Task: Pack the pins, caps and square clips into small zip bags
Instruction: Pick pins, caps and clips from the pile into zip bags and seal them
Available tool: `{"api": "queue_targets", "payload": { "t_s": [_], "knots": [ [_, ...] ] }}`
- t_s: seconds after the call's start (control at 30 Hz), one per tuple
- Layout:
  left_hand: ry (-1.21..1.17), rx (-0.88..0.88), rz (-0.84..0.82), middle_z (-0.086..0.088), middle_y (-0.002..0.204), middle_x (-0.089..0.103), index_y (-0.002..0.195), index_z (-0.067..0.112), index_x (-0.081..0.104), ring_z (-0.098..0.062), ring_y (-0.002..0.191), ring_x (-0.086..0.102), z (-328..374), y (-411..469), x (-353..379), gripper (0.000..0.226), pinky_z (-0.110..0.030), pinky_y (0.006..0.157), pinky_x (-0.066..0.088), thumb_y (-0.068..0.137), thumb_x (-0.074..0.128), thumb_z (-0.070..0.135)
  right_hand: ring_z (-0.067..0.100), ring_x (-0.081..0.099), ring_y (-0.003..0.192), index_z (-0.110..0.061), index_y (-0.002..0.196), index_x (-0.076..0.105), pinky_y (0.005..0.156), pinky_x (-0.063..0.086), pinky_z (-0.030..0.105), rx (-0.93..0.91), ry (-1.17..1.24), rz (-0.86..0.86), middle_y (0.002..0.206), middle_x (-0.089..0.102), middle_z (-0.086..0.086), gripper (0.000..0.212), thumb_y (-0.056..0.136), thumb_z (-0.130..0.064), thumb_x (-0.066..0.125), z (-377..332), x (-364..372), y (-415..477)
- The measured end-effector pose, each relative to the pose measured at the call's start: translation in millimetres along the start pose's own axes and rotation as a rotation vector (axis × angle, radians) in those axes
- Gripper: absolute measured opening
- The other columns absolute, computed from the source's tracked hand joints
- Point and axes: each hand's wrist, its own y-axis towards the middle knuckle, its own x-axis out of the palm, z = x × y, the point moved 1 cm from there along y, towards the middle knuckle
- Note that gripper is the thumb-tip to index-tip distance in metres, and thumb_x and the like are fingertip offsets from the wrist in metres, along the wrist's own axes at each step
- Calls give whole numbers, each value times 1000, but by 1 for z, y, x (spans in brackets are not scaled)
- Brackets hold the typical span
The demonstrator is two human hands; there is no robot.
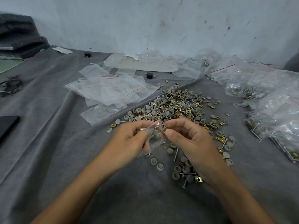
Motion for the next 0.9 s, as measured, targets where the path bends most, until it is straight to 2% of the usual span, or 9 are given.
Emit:
{"api": "queue_targets", "payload": {
  "t_s": [0.2,0.27,0.37,0.47,0.6,0.67,0.73,0.83,0.9],
  "knots": [
    [2,2,-52,-2,59,68,107,53,68,-16,57,52,0,-3,4,40,-35,58,41,82,47,30,24,70,78,-29,91,73,63,59,28,-77,-87,57,86,75,4,10,83,-29,78,-1,7,0],
    [-7,3,-54,-3,60,68,108,49,69,-17,58,53,0,-2,4,39,-36,59,41,82,47,29,19,71,75,-25,90,74,62,58,25,-98,-114,47,85,76,2,6,85,-24,77,0,8,0],
    [-4,9,-55,-3,58,67,106,51,70,-14,56,54,0,-2,4,40,-34,58,42,82,47,29,13,72,79,-22,94,74,64,57,21,-100,-128,25,88,77,-1,11,90,-12,74,1,8,-1],
    [-21,9,-28,-1,56,66,100,56,71,-8,51,52,1,-2,1,39,-24,53,42,80,48,31,19,71,80,-26,95,75,63,58,23,-104,-138,69,88,76,1,17,91,-9,72,-1,2,1],
    [-22,0,7,-1,58,68,102,55,71,-7,53,54,1,-1,-4,41,-25,56,44,80,48,29,19,71,84,-31,91,75,72,57,24,-103,-175,149,88,76,0,18,91,-14,72,-5,-15,4],
    [-25,4,10,-2,58,68,104,55,71,-8,53,53,1,0,-5,41,-26,55,43,82,47,29,12,70,82,-32,95,75,71,54,19,-97,-180,174,89,76,-1,14,92,-19,71,-6,-24,4],
    [-30,14,19,-3,58,68,102,56,71,-10,52,51,1,0,-5,41,-26,53,42,82,47,29,12,69,82,-32,96,75,70,54,17,-111,-196,203,89,75,-1,12,93,-21,70,-8,-33,4],
    [-42,27,35,-3,57,67,100,58,71,-7,49,50,0,1,-7,42,-18,49,41,83,47,29,9,70,84,-34,96,74,71,54,16,-102,-243,203,90,75,-6,13,93,-22,70,-10,-44,4],
    [-39,32,41,-2,56,67,101,54,72,-5,47,51,-1,2,-9,41,-15,48,41,83,46,27,4,68,78,-34,95,74,67,52,14,-77,-364,149,86,74,-11,11,93,-24,71,-6,-51,4]
  ]
}}
